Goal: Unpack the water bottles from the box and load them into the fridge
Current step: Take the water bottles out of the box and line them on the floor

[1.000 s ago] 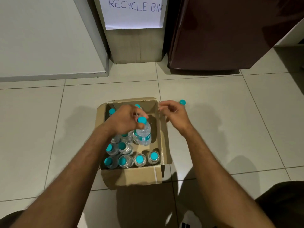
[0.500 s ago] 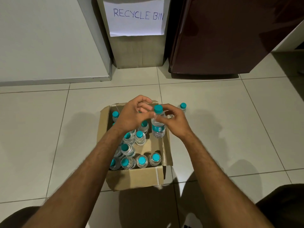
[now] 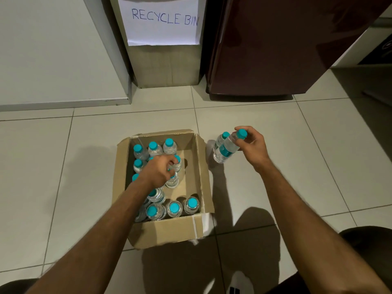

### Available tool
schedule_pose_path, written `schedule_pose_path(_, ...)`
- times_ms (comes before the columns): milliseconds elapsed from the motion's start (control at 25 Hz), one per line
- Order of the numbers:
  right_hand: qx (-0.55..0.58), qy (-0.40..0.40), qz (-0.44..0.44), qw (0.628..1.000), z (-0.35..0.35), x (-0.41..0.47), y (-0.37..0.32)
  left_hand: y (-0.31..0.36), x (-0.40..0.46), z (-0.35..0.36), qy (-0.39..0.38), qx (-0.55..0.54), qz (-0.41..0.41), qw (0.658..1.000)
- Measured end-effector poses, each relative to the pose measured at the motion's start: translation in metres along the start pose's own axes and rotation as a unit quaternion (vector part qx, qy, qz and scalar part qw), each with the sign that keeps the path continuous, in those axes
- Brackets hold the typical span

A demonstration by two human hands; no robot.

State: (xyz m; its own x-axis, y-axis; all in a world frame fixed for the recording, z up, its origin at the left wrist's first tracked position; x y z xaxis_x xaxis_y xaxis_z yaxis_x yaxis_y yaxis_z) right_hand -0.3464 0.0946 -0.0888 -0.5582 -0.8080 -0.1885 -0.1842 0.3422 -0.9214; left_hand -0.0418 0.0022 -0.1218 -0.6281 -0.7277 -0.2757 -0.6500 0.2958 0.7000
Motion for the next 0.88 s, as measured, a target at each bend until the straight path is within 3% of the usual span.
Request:
schedule_pose_path(200, -0.171, 0.042, 0.059, 0.983, 0.014, 0.014, 0.032, -0.01, -0.001, 0.018, -0.018, 0.06, -0.018, 0.998)
schedule_pose_path(400, -0.323, 0.014, 0.082, 0.943, 0.033, 0.028, 0.043, -0.019, -0.002, 0.023, -0.03, 0.109, 0.005, 0.994)
schedule_pose_path(680, -0.458, -0.027, 0.07, 0.886, 0.042, 0.038, 0.039, -0.016, -0.003, 0.025, -0.027, 0.134, -0.001, 0.991)
schedule_pose_path(880, -0.465, -0.027, 0.076, 0.882, 0.046, 0.039, 0.039, -0.013, -0.008, 0.03, -0.036, 0.151, 0.001, 0.988)
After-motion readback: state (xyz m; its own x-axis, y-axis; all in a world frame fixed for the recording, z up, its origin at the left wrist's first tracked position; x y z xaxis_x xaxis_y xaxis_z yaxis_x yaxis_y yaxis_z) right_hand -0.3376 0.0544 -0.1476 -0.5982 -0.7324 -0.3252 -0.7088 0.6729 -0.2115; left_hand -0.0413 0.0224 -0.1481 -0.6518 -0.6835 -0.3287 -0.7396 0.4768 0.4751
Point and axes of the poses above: each hand's wrist, its own x-axis towards the middle knuckle, its own z-axis out of the palm, y = z × x, the point moved 2 cm from there along x, towards the middle knuckle, and after that the axes turned 3 degrees about -x, right-handed, at the moved point
